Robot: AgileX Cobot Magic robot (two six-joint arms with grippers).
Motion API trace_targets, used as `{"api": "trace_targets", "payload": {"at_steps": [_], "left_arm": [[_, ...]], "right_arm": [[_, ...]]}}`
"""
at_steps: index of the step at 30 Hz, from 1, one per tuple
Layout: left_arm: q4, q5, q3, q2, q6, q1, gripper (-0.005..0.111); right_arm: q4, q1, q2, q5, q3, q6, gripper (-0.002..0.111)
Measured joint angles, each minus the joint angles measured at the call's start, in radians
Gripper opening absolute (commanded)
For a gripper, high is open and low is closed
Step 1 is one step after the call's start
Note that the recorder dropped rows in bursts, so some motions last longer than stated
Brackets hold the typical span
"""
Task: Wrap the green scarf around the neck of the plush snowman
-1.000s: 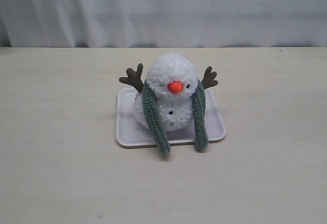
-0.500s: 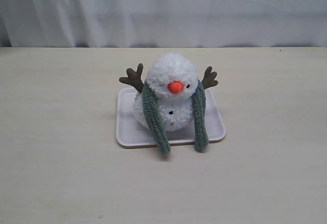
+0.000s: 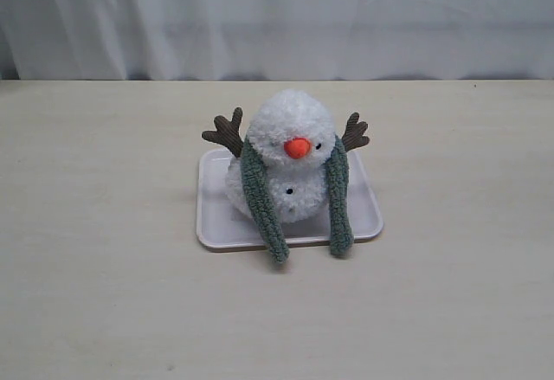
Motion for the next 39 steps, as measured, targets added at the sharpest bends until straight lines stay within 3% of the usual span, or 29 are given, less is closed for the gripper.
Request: {"api": "trace_targets", "payload": {"at_steps": [7,12,39], "left_arm": [[0.000,0.000,0.000,0.000,0.000,0.000,0.000],[0.000,0.000,0.000,0.000,0.000,0.000,0.000],[0.000,0.000,0.000,0.000,0.000,0.000,0.000]], "right_arm": [[0.000,0.000,0.000,-0.364,0.000,0.000,0.004],[0.000,0.000,0.000,-0.515,0.000,0.000,0.004],[0.062,-0.016,0.000,-0.542,0.031,0.000,0.004]]}}
